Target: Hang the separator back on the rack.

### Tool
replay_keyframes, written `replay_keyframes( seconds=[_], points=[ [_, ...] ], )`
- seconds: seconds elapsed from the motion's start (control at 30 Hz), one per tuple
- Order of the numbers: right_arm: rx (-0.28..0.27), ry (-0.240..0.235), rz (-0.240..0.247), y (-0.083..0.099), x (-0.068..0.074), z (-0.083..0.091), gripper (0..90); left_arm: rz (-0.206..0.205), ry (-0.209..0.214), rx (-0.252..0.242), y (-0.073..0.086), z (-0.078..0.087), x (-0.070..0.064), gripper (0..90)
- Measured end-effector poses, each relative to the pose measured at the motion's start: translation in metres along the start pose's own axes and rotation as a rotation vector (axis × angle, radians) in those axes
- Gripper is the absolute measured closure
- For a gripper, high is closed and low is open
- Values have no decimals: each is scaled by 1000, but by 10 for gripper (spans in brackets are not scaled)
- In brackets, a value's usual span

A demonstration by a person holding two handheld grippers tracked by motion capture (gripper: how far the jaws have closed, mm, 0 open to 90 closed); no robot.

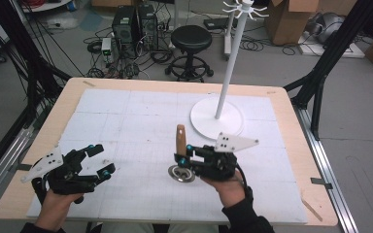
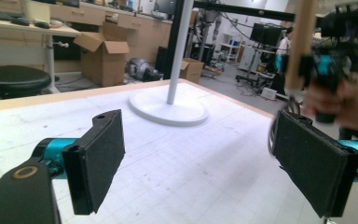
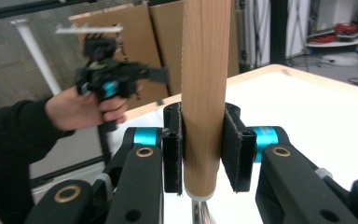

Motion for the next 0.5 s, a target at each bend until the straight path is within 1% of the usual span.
replay_keyframes(
  seconds=[0.03,0.07,0.1,0.13,0.23,0.3,0.43,0.5],
  points=[
    [3,14,6,-5,-7,2,716,-6,-8,7,1,0,1,175],
    [2,22,-3,-11,-13,3,716,-14,-16,13,2,0,2,175],
    [-3,30,5,-17,-20,5,716,-17,-20,18,4,0,3,175],
    [-10,41,1,-24,-25,8,716,-20,-25,25,5,-1,4,175],
    [-40,59,4,-44,-42,16,716,-22,-25,34,7,-2,5,176],
    [-49,69,-3,-55,-54,21,716,-29,-30,44,9,-1,6,176],
    [-64,110,-1,-79,-76,30,716,-15,-37,41,10,0,10,178],
    [-66,126,-6,-91,-85,34,716,-10,-42,37,10,0,12,178]
  ],
)
Point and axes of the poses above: each handheld gripper's, and its own axes: z roughly backward along the jaws, y roughly out of its underside, x roughly to its left, the point moved 6 cm from there along -z, roughly forward along the jaws, and after that the axes turned 5 degrees about x, right-handed, at the moved point
